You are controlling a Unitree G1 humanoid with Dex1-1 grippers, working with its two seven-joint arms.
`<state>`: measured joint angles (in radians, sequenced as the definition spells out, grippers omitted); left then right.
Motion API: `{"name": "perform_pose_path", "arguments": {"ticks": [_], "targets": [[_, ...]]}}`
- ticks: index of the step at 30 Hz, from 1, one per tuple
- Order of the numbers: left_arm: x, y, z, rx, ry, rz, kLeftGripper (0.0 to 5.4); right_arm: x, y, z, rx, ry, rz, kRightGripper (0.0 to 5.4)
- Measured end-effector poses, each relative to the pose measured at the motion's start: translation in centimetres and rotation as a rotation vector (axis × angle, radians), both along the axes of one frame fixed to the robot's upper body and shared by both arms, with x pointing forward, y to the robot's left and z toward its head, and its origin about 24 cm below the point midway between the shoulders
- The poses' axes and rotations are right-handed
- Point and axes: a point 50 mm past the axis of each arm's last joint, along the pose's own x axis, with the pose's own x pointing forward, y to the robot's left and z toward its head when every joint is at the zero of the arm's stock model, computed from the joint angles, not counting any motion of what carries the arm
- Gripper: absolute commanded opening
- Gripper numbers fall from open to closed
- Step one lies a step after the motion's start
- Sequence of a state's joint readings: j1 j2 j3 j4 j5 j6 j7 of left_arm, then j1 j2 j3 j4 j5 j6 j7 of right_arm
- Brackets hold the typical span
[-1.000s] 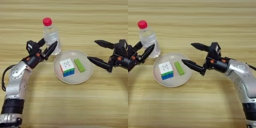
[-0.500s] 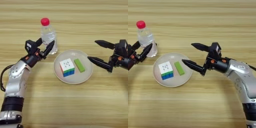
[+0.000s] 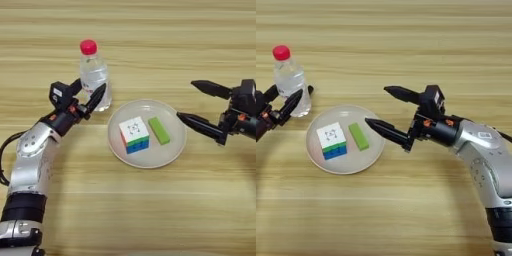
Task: Move the objects on the table
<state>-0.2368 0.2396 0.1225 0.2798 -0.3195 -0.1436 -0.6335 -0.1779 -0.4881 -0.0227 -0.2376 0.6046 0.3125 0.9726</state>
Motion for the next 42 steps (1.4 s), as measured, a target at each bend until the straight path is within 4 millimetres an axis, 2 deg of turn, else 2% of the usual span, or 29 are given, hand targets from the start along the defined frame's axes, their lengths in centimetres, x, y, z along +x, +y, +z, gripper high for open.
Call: {"name": "perform_pose_path", "arguments": {"ticks": [23,42], "targets": [[0.3,0.2,-2.2,0.028,0.085,0.059,2.89,-0.3,0.0,0.3,0.008,-0.016,0.006,5.40],[0.4,-0.2,-3.3,0.041,0.127,0.069,2.89,-0.3,0.1,0.5,0.008,-0.024,0.010,5.40]]}}
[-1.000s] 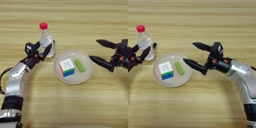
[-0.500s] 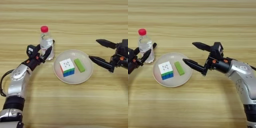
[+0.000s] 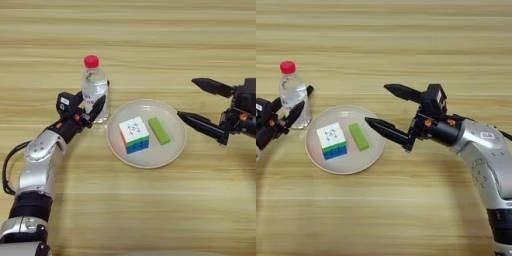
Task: Move the objects on the table
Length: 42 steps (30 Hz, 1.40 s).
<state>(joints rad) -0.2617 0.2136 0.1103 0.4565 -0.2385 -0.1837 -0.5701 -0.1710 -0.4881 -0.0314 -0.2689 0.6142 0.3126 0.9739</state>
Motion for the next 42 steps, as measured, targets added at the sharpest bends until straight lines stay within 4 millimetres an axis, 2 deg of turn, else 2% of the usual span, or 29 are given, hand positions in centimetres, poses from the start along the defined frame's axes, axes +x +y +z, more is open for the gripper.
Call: {"name": "perform_pose_path", "arguments": {"ticks": [31,33,40,42], "targets": [[-0.10,-0.36,-0.15,-0.007,-0.010,-0.026,2.90,0.03,0.02,0.05,0.001,-0.002,-0.002,5.40],[-0.11,-0.36,-0.15,-0.008,-0.010,-0.027,3.25,0.03,0.02,0.05,0.001,-0.002,-0.002,5.40],[-0.12,-0.36,-0.13,-0.012,-0.012,-0.027,3.97,0.03,0.07,0.03,0.005,-0.002,-0.002,5.40],[-0.08,-0.34,0.41,-0.021,-0.046,-0.027,4.16,0.03,0.08,0.03,0.005,-0.002,-0.002,5.40]]}}
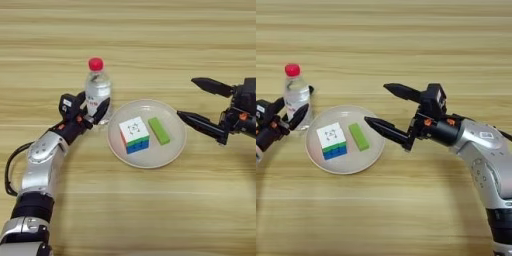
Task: Move the objects on the table
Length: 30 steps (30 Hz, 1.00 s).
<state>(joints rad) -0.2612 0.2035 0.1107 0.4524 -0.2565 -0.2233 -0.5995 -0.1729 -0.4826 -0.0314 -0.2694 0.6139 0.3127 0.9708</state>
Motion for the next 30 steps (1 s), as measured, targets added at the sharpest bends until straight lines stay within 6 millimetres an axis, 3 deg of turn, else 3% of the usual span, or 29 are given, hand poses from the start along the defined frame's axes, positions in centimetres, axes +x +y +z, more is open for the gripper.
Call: {"name": "perform_pose_path", "arguments": {"ticks": [12,30], "targets": [[0.0,0.0,0.3,-0.016,-0.017,-0.001,5.38,0.0,0.1,0.0,0.005,0.000,0.001,5.40],[0.1,0.0,1.4,-0.071,-0.070,-0.010,5.38,0.0,0.1,0.0,0.007,0.000,0.002,5.40]]}}
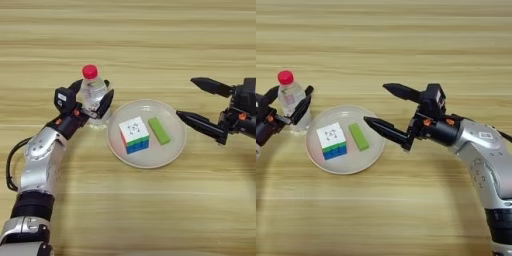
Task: Move the objects on the table
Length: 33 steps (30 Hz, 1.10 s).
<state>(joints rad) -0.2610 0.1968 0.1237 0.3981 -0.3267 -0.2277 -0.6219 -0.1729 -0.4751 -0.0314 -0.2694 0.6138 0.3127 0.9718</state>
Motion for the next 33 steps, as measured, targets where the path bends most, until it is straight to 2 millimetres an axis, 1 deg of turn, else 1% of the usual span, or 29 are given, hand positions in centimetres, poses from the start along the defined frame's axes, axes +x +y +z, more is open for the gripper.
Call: {"name": "perform_pose_path", "arguments": {"ticks": [6,13,20,21,23,31,33], "targets": [[0.0,0.3,1.0,-0.061,-0.047,0.016,5.38,0.0,0.0,0.0,0.001,0.000,0.000,5.40],[0.0,0.7,1.8,-0.084,-0.083,0.029,5.38,0.0,0.0,0.0,0.001,0.000,0.000,5.40],[-0.2,0.7,3.7,-0.103,-0.154,0.020,5.38,0.0,0.0,0.0,0.003,0.000,0.001,5.40],[-0.4,0.7,4.3,-0.112,-0.180,0.013,5.38,0.0,0.0,0.0,0.003,0.000,0.001,5.40],[-0.5,0.7,4.9,-0.109,-0.202,0.006,5.38,0.0,0.1,0.0,0.004,0.000,0.001,5.40],[-1.0,1.0,6.9,-0.136,-0.260,-0.009,5.38,0.0,0.1,0.0,0.007,0.000,0.001,5.40],[-1.1,1.0,7.1,-0.138,-0.265,-0.005,5.38,0.0,0.1,0.0,0.008,0.000,0.000,5.40]]}}
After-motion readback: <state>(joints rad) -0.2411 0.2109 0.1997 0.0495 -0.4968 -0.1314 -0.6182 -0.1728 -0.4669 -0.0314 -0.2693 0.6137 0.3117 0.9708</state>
